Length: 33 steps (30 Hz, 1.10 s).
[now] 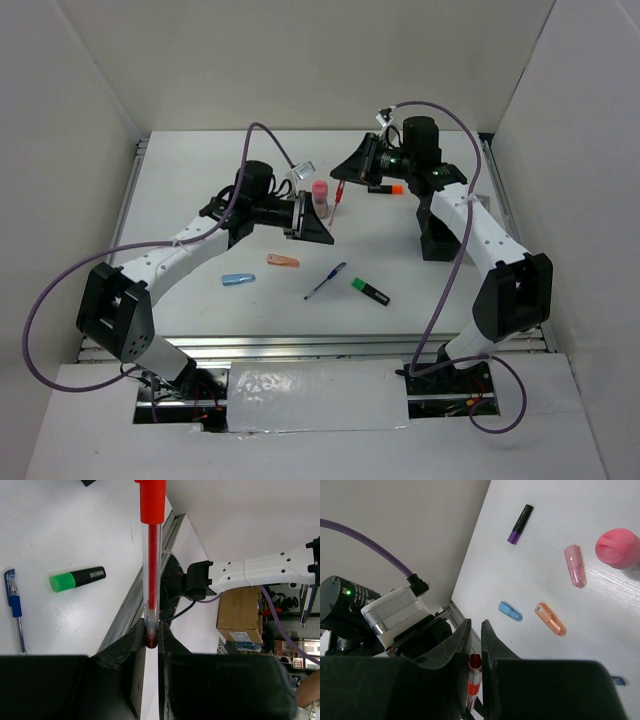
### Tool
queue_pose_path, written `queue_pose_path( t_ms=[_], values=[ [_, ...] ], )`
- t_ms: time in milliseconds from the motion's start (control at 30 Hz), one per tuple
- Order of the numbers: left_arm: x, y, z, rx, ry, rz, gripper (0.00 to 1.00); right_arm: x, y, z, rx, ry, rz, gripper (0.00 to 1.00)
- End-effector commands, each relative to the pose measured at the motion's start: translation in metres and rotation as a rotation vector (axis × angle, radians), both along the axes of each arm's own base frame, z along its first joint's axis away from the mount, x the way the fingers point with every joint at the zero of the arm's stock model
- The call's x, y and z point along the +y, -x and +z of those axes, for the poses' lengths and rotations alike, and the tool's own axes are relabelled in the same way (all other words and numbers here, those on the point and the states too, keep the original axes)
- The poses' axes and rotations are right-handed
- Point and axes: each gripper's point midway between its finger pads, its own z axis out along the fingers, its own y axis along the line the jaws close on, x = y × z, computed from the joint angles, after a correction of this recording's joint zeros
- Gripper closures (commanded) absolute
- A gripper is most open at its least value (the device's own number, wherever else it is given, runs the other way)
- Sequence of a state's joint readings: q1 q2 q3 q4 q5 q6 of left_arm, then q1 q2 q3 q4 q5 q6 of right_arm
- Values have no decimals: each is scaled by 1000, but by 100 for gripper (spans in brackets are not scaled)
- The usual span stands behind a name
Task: Sort the stationery into containers
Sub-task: Close the pen cap on the pen.
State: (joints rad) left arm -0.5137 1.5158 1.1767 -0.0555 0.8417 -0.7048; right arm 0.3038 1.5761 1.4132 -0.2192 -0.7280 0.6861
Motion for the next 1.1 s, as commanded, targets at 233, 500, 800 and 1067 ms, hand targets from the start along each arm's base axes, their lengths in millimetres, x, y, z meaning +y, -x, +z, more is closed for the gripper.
queue_pose_path(
  t_ms=[233,500,800,1067],
  values=[
    [10,-84,105,-444,158,214,100,33,73,-20,174,1,248,100],
    [12,-91,114,-481,158,221,100,34,75,-22,180,3,258,100],
    [13,-100,126,-513,168,235,100,39,84,-27,194,4,283,100],
    [14,-103,130,-523,170,244,100,40,90,-31,206,5,292,100]
  ],
)
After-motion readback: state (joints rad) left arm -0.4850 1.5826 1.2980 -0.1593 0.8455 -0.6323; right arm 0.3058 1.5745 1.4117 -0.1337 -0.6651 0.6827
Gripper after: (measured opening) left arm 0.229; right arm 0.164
